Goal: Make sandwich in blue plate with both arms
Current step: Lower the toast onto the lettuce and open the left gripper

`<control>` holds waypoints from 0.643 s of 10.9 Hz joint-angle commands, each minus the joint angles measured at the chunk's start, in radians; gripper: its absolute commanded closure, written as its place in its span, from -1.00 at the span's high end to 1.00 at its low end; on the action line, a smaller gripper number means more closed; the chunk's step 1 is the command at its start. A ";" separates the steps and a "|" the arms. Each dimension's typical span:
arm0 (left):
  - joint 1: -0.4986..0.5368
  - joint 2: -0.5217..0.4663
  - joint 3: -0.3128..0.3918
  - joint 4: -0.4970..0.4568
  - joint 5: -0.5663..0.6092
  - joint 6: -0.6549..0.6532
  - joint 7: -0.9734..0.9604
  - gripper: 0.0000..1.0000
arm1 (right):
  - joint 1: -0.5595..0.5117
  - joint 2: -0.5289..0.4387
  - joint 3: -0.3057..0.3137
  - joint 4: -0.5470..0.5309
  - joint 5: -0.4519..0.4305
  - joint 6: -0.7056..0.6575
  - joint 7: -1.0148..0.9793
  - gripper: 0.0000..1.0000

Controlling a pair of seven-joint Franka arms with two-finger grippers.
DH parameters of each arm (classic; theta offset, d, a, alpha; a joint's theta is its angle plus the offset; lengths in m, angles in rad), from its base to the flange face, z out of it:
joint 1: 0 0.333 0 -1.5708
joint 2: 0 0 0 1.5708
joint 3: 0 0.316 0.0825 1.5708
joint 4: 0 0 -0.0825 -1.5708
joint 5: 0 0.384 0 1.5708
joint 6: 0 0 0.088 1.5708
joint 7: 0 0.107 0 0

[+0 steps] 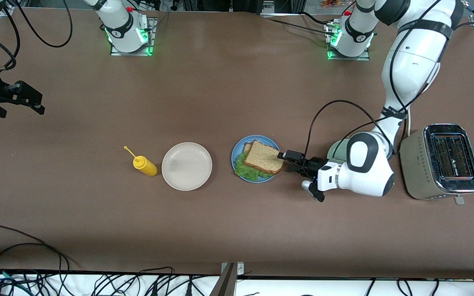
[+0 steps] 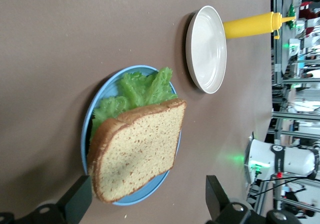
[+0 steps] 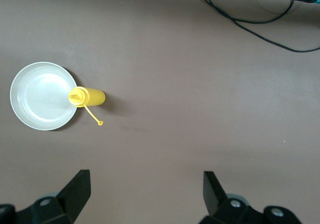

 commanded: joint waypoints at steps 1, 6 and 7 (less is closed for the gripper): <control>-0.003 -0.074 0.033 -0.016 0.101 -0.001 -0.044 1.00 | -0.001 0.006 0.000 0.019 -0.014 -0.012 0.008 1.00; -0.016 -0.267 0.023 -0.019 0.484 -0.059 -0.369 1.00 | -0.001 0.006 0.000 0.019 -0.014 -0.014 0.008 1.00; -0.008 -0.309 0.024 -0.024 0.526 -0.067 -0.373 1.00 | -0.001 0.006 0.000 0.019 -0.014 -0.014 0.008 1.00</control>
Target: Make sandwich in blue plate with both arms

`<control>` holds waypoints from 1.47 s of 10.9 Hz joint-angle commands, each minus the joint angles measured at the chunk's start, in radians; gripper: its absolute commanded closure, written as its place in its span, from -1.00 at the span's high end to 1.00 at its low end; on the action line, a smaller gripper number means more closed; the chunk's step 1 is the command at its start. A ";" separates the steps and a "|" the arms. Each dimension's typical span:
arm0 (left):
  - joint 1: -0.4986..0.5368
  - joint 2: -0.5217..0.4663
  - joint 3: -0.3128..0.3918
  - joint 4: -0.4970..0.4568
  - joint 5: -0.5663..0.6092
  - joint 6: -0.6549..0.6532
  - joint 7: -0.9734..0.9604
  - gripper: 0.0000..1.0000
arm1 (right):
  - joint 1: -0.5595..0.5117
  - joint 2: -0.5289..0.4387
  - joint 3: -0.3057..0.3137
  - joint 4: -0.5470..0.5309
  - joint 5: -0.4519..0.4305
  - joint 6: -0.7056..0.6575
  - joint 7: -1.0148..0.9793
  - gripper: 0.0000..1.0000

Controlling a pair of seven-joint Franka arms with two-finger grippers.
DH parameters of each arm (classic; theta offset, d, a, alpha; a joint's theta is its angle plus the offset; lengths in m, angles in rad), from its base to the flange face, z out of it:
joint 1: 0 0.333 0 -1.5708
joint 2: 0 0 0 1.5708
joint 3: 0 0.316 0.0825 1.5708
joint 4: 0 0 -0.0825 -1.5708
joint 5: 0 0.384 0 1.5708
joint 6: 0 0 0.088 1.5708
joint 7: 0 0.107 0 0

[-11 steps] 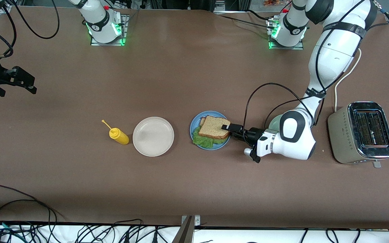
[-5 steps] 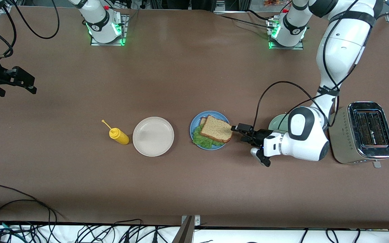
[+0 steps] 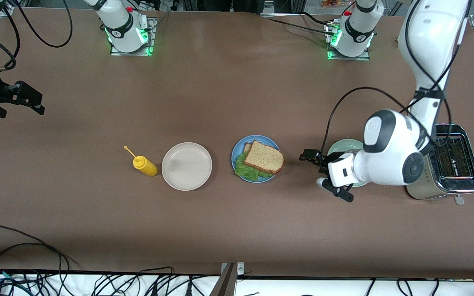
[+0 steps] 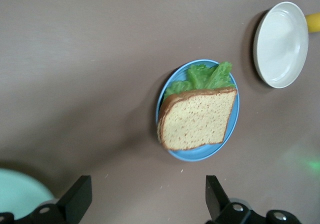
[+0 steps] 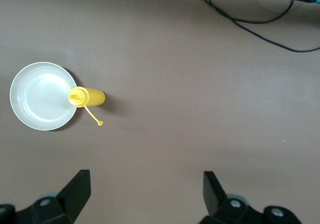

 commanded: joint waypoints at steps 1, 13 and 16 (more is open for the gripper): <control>0.009 -0.143 0.015 -0.029 0.135 -0.060 -0.052 1.00 | -0.001 0.005 0.001 0.018 -0.014 -0.014 0.010 1.00; 0.009 -0.674 0.130 -0.243 0.370 -0.291 -0.168 1.00 | -0.001 0.005 0.001 0.018 -0.014 -0.014 0.011 1.00; 0.009 -0.726 0.136 -0.277 0.379 -0.223 -0.168 1.00 | -0.001 0.005 0.001 0.018 -0.014 -0.014 0.010 1.00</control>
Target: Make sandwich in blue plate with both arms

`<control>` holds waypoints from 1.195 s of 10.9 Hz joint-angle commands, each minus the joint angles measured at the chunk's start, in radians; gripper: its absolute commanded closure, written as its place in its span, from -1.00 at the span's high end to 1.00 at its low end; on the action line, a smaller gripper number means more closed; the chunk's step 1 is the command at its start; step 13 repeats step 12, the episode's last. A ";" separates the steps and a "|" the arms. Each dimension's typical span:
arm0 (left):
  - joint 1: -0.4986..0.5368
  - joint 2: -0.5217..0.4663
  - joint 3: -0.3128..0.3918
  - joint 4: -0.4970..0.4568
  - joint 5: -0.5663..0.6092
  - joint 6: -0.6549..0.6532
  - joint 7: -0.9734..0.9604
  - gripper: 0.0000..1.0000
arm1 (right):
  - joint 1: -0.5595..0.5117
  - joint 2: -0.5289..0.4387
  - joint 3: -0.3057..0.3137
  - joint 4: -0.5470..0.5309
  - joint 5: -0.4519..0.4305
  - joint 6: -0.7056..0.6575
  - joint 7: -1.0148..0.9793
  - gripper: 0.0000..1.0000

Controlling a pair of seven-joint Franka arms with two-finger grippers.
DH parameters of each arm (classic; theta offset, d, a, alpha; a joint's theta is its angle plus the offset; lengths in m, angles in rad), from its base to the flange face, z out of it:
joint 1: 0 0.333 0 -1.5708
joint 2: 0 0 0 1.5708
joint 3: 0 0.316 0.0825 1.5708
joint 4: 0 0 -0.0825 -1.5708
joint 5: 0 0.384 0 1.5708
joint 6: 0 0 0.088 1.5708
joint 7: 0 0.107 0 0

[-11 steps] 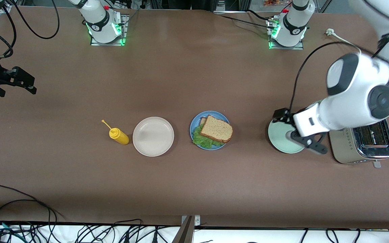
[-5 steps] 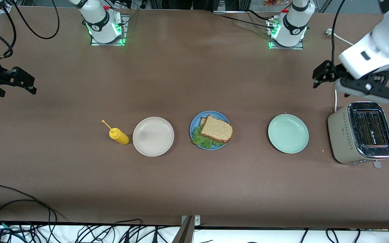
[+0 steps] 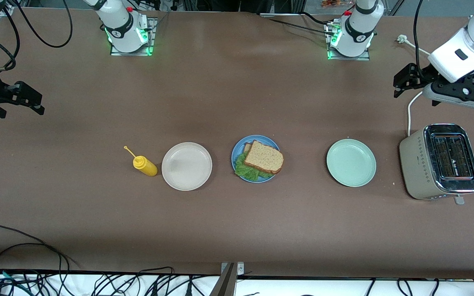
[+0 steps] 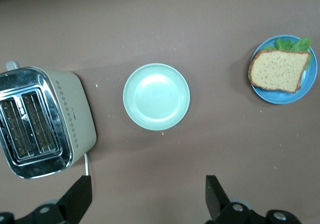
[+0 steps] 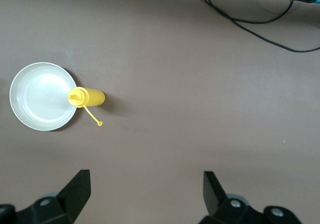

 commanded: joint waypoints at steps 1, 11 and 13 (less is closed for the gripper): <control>-0.002 -0.065 -0.001 -0.056 0.014 0.037 -0.009 1.00 | -0.001 0.003 0.001 0.016 -0.014 -0.012 0.010 1.00; 0.017 -0.030 0.008 -0.012 -0.051 -0.040 -0.012 1.00 | -0.001 0.003 0.001 0.016 -0.014 -0.012 0.010 1.00; 0.019 -0.030 0.008 -0.012 -0.051 -0.041 -0.012 1.00 | -0.001 0.003 0.001 0.016 -0.014 -0.014 0.010 1.00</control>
